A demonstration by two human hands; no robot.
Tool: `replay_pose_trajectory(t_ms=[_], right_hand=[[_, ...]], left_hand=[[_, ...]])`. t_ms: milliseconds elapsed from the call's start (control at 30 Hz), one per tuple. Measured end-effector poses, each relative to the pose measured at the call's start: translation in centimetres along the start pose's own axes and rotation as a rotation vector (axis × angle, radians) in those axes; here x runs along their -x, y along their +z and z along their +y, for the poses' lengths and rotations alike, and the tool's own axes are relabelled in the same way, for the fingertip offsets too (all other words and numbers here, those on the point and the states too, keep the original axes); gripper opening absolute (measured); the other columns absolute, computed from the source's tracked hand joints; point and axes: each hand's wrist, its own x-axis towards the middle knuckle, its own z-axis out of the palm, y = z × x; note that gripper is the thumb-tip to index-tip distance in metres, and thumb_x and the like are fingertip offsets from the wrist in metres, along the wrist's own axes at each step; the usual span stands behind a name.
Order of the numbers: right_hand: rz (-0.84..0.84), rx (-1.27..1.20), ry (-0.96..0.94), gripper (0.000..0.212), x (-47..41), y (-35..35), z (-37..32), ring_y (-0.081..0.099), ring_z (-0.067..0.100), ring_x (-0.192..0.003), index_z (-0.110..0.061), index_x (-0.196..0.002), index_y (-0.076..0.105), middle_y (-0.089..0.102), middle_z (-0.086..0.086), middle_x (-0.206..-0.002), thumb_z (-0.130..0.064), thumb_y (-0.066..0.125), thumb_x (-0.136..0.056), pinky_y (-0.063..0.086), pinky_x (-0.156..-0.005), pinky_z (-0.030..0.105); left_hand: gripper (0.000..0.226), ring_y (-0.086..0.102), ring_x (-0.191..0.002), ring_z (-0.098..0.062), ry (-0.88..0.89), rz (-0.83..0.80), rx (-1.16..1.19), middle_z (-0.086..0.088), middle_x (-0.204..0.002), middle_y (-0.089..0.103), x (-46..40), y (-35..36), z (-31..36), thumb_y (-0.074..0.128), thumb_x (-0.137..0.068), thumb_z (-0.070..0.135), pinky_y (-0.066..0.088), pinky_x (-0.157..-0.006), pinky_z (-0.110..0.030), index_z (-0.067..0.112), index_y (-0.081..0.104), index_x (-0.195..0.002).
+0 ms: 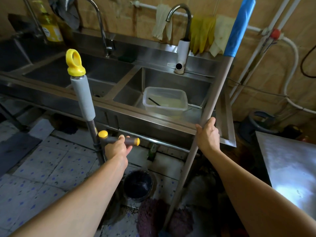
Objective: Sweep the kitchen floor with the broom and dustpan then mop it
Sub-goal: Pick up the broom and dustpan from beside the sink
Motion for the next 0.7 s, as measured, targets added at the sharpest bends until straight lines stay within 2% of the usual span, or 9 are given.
replay_pose_trajectory(t_ms=[67, 133, 233, 267, 333, 433, 633, 700], right_hand=[[-0.004, 0.013, -0.006, 0.018, 0.8, -0.6, -1.0, 0.061, 0.04, -0.092, -0.013, -0.1, 0.03, 0.06, 0.022, -0.111, -0.022, 0.046, -0.099, 0.053, -0.077, 0.048], [-0.006, 0.028, -0.01, 0.019, 1.4, -1.4, -2.2, 0.059, 0.04, -0.095, -0.01, -0.104, 0.033, 0.059, 0.022, -0.112, -0.022, 0.045, -0.099, 0.05, -0.075, 0.042], [0.013, 0.06, -0.014, 0.024, 2.1, -3.1, -4.0, 0.058, 0.04, -0.101, -0.004, -0.113, 0.036, 0.058, 0.022, -0.116, -0.021, 0.045, -0.1, 0.039, -0.072, 0.034], [0.025, 0.067, -0.016, 0.023, 2.3, -3.7, -4.6, 0.058, 0.04, -0.102, -0.004, -0.113, 0.036, 0.058, 0.022, -0.117, -0.021, 0.045, -0.1, 0.039, -0.072, 0.034], [0.042, 0.076, -0.029, 0.021, 2.3, -4.7, -5.6, 0.057, 0.041, -0.103, -0.006, -0.109, 0.035, 0.058, 0.023, -0.118, -0.021, 0.046, -0.099, 0.04, -0.074, 0.036], [0.072, 0.1, -0.037, 0.023, 2.2, -5.4, -6.4, 0.056, 0.043, -0.105, -0.005, -0.11, 0.035, 0.058, 0.024, -0.118, -0.021, 0.047, -0.099, 0.039, -0.074, 0.037], [0.061, 0.132, 0.043, 0.02, 2.5, -3.5, -4.9, 0.055, 0.043, -0.109, -0.006, -0.108, 0.034, 0.058, 0.024, -0.121, -0.021, 0.045, -0.1, 0.043, -0.082, 0.041], [0.046, 0.124, 0.067, 0.02, 2.5, -2.5, -3.8, 0.055, 0.043, -0.109, -0.006, -0.108, 0.034, 0.057, 0.024, -0.121, -0.021, 0.045, -0.1, 0.043, -0.083, 0.042]], left_hand=[[0.029, 0.062, -0.092, -0.02, 0.004, -0.015, 0.017, -0.012, -0.101, 0.064, 0.6, -0.2, 0.6, 0.056, -0.094, 0.013, 0.052, -0.078, -0.033, -0.004, 0.052, -0.117], [0.029, 0.061, -0.092, -0.02, 0.01, -0.026, 0.009, -0.012, -0.101, 0.064, 1.0, -0.4, 1.0, 0.056, -0.094, 0.013, 0.053, -0.076, -0.032, -0.005, 0.053, -0.116], [0.034, 0.061, -0.088, -0.021, 0.012, -0.026, -0.011, -0.014, -0.109, 0.064, 1.5, -0.9, 1.6, 0.059, -0.093, 0.015, 0.058, -0.06, -0.026, -0.006, 0.053, -0.118], [0.035, 0.06, -0.088, -0.022, 0.013, -0.021, -0.012, -0.016, -0.114, 0.063, 1.7, -1.1, 1.8, 0.059, -0.092, 0.015, 0.058, -0.059, -0.026, -0.006, 0.053, -0.119], [0.035, 0.058, -0.089, -0.023, 0.014, -0.02, -0.005, -0.018, -0.116, 0.061, 2.2, -1.4, 2.4, 0.059, -0.092, 0.014, 0.056, -0.066, -0.028, -0.007, 0.053, -0.119], [0.032, 0.057, -0.089, -0.022, 0.02, -0.042, 0.02, -0.016, -0.106, 0.061, 3.0, -1.6, 3.0, 0.058, -0.093, 0.012, 0.055, -0.065, -0.027, -0.008, 0.053, -0.118], [0.036, 0.059, -0.086, -0.024, 0.03, -0.018, -0.013, -0.019, -0.114, 0.062, 1.9, -1.7, 2.3, 0.06, -0.092, 0.014, 0.056, -0.066, -0.03, -0.009, 0.051, -0.118], [0.035, 0.06, -0.087, -0.022, 0.037, -0.025, -0.003, -0.015, -0.105, 0.063, 1.7, -1.7, 2.0, 0.059, -0.093, 0.013, 0.056, -0.069, -0.031, -0.008, 0.05, -0.118]])
